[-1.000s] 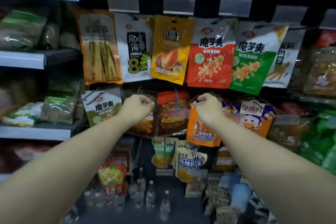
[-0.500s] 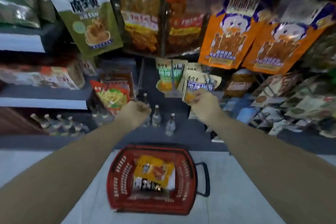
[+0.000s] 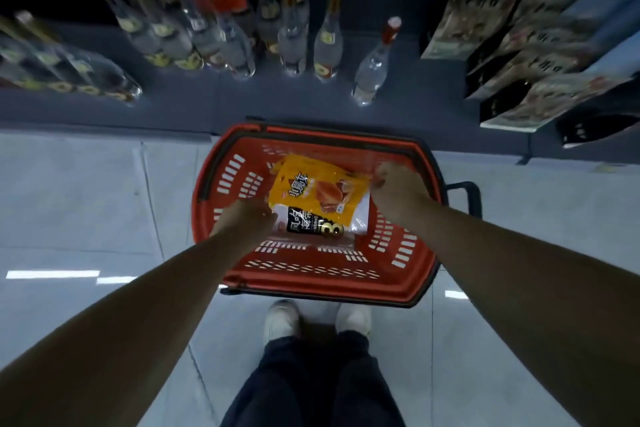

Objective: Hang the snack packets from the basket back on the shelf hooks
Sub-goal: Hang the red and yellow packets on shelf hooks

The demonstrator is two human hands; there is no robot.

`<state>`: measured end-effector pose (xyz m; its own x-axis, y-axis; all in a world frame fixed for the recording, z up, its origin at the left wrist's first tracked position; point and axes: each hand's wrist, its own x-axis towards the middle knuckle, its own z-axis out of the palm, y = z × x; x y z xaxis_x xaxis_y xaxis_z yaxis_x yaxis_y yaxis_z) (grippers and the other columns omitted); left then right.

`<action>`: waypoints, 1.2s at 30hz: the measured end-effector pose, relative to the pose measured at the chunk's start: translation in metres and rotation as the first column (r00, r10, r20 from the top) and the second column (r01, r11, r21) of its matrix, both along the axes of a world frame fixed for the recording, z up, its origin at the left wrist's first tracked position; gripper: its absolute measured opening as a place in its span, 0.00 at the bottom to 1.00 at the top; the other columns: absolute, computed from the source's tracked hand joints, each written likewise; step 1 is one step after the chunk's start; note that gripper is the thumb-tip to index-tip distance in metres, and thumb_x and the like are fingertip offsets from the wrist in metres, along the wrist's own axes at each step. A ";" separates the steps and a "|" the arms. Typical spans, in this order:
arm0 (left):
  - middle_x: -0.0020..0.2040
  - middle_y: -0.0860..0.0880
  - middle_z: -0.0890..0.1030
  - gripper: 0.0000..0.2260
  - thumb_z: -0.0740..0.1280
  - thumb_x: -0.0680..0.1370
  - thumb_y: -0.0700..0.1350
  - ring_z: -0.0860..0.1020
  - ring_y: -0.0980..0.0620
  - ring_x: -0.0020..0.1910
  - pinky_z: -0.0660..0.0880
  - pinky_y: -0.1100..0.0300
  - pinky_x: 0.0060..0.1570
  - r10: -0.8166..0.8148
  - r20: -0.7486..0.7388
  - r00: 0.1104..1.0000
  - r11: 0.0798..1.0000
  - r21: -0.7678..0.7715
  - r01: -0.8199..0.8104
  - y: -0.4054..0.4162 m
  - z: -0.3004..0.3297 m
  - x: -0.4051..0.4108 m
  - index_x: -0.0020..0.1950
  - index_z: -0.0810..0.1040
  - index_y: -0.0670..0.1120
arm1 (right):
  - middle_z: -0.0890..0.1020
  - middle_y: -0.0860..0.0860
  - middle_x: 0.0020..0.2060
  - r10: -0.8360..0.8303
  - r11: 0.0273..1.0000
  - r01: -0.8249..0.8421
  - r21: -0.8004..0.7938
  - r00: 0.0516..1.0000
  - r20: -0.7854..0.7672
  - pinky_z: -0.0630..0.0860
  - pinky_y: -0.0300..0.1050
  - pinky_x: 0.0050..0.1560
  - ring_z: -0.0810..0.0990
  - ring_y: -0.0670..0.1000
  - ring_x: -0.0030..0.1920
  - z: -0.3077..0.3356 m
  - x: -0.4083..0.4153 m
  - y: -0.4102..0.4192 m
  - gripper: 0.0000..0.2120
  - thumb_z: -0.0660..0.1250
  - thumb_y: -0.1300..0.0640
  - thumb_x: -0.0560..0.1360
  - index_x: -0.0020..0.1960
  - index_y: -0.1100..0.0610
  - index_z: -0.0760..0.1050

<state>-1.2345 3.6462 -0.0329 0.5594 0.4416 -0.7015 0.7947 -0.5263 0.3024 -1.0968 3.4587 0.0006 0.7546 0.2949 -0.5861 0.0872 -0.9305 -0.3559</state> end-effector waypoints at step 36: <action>0.51 0.50 0.84 0.17 0.72 0.72 0.34 0.82 0.52 0.51 0.79 0.59 0.46 0.744 0.178 0.644 0.482 -0.811 -0.332 0.011 -0.226 -0.001 0.56 0.75 0.48 | 0.80 0.51 0.36 0.105 0.988 -0.063 0.144 0.946 -0.308 0.74 0.42 0.40 0.79 0.50 0.39 -0.274 -0.004 0.001 0.06 0.68 0.56 0.76 0.47 0.59 0.79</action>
<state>-1.2358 3.6571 -0.2593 0.6971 0.3041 -0.6493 0.4783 0.4774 0.7371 -1.1011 3.4598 -0.2736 0.5083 0.4388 -0.7410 0.0274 -0.8683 -0.4953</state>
